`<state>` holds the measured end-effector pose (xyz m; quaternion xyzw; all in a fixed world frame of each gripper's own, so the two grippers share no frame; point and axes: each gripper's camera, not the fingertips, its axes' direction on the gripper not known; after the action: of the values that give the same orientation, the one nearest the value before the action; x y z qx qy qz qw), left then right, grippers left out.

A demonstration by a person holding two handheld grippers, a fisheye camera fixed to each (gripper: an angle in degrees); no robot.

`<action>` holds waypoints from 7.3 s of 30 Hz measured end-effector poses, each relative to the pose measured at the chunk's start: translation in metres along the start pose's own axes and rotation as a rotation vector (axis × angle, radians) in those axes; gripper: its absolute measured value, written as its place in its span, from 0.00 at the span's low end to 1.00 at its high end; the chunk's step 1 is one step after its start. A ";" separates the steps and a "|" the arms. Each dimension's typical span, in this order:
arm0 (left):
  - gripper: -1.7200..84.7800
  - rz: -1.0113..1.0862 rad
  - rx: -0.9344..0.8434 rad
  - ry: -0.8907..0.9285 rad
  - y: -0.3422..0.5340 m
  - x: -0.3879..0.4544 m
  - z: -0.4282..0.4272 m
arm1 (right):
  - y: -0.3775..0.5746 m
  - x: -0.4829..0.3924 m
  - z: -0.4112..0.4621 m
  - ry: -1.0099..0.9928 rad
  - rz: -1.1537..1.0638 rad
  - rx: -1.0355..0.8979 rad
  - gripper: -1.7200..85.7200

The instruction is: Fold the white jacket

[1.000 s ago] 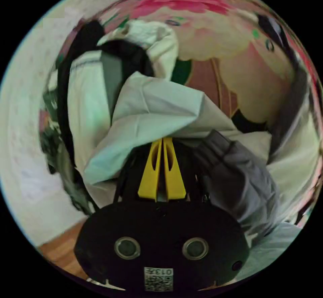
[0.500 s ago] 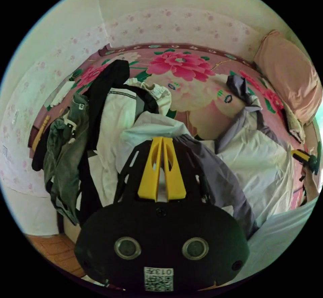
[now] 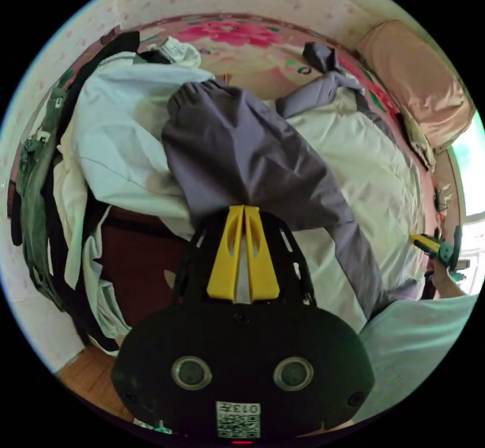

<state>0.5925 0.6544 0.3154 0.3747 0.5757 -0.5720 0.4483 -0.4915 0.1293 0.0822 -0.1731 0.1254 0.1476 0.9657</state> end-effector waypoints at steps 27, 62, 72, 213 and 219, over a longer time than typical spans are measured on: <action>0.10 0.338 0.131 -0.084 -0.081 0.112 -0.019 | 0.020 0.195 -0.043 -0.096 0.387 0.272 0.16; 0.04 0.423 0.225 0.059 -0.333 0.170 0.071 | -0.130 0.179 -0.073 0.299 0.162 0.372 0.06; 0.07 0.531 0.094 0.123 -0.199 0.179 0.065 | -0.028 0.106 -0.110 0.261 0.156 0.301 0.04; 0.10 0.317 0.047 0.311 -0.151 0.003 -0.013 | 0.083 0.063 -0.082 0.174 0.267 0.276 0.02; 0.10 0.590 -0.103 0.014 -0.135 0.083 0.045 | 0.029 0.050 -0.009 0.272 0.231 -0.079 0.02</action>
<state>0.4425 0.5939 0.2833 0.5065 0.4735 -0.3844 0.6094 -0.4565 0.1639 0.0504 -0.2135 0.2679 0.2376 0.9090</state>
